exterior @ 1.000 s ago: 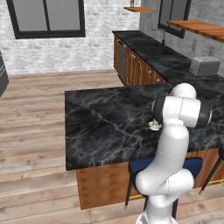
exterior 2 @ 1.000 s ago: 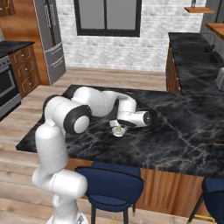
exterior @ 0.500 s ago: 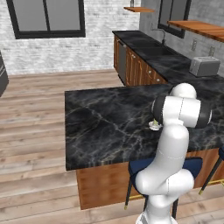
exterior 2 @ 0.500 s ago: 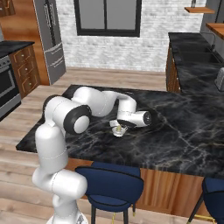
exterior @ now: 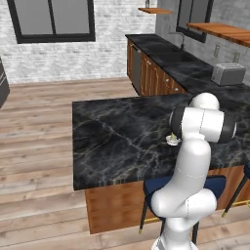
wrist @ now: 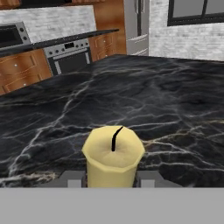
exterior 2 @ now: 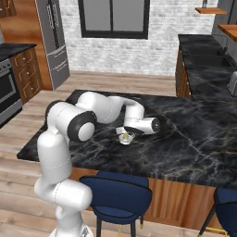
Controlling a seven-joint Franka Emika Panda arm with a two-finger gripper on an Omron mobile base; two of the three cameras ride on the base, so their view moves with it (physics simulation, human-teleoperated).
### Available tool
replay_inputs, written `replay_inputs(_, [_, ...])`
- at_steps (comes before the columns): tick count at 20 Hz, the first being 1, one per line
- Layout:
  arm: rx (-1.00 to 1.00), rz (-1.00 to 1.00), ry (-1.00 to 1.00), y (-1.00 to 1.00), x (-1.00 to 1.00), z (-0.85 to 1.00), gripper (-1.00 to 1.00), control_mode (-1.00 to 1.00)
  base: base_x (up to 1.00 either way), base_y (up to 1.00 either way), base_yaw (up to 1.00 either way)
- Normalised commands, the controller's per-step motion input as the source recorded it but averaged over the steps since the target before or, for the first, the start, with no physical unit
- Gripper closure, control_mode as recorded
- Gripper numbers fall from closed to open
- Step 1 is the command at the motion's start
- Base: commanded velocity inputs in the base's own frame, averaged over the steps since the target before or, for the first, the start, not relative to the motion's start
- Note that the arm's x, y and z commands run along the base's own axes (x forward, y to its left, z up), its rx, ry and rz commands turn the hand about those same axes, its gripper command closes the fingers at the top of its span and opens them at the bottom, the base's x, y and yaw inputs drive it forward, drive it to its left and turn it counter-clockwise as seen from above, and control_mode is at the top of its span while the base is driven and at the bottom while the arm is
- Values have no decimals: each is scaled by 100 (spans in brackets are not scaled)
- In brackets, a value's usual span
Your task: Get the candle and the wine from the cabinet and move them to the dining counter.
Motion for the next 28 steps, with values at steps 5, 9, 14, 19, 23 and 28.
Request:
replay_inputs(5, [0,0,0,0,0,0,-100,-100,0,0,0])
replay_inputs(9, [0,0,0,0,0,0,-100,-100,0,0,0])
replay_inputs(14, [0,0,0,0,0,0,-100,-100,0,0,0])
replay_inputs(19, [0,0,0,0,0,0,-100,-100,0,0,0])
replay_inputs(23, [0,0,-1,16,-6,0,-100,-100,0,0,0])
replay_inputs(28, [0,2,-1,6,-10,40,-100,-100,0,0,0])
